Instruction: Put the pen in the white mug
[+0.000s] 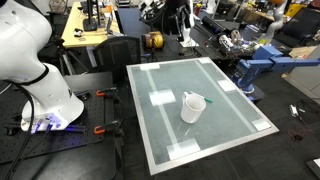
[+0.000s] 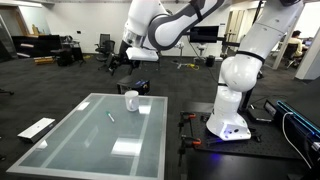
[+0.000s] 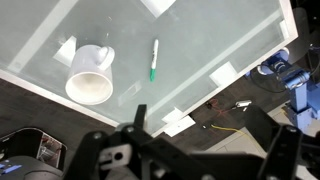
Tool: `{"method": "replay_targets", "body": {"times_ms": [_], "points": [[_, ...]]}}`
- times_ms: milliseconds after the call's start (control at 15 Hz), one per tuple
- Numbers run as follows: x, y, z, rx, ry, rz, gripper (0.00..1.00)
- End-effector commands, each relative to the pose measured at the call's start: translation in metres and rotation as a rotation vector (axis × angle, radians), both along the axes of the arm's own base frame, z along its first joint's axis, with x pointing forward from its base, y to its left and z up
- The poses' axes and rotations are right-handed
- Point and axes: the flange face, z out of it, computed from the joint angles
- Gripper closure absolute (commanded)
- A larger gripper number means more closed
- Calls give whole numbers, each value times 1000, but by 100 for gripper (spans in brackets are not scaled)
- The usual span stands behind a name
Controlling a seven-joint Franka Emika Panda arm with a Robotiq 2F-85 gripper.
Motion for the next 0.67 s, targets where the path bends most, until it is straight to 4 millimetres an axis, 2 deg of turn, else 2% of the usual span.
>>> {"method": "replay_targets", "body": {"times_ms": [0,133,200,600], "points": [[14,-9,-11,25,9,-62,0],[17,-14,-22,42,25,-82,0],[7,-10,-17,26,36,-49,0],[8,-10,-21,29,45,-47,0]]}}
